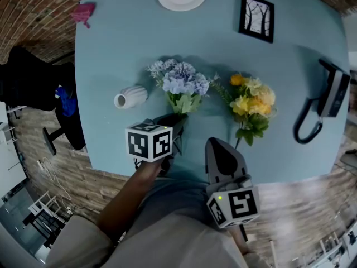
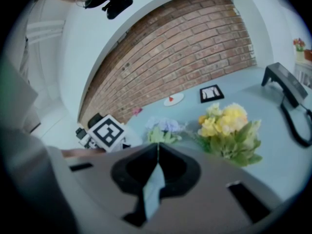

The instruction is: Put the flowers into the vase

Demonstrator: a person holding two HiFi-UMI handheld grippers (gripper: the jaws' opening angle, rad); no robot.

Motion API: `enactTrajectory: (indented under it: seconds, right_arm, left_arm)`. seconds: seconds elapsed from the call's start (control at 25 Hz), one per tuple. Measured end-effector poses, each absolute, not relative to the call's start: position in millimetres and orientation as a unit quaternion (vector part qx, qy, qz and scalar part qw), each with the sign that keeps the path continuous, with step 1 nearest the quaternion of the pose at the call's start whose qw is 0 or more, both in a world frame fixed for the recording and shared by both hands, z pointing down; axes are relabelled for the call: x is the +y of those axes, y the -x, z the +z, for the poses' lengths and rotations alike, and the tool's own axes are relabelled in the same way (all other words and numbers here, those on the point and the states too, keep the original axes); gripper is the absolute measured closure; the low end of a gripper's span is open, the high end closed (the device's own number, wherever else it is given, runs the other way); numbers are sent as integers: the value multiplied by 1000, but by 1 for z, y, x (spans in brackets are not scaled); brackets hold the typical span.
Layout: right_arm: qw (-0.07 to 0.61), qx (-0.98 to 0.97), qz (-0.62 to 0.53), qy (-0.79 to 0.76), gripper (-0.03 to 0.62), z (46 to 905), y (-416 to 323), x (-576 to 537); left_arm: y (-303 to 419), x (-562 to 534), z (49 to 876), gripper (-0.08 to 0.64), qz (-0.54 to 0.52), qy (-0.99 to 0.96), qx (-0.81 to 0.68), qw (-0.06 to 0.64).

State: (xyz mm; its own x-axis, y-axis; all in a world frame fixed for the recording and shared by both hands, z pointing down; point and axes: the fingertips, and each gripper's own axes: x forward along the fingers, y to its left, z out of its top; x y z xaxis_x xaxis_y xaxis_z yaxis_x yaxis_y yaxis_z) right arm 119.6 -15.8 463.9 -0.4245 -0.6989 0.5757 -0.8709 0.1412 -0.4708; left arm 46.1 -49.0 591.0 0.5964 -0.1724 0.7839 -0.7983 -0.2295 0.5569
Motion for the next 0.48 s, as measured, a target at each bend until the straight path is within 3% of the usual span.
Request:
enactTrajectory:
  seconds: [0.48]
  right_arm:
    - [103, -752, 376, -532, 569, 452, -115, -15]
  left_arm:
    - [-57, -45, 569, 506, 255, -746, -311, 531]
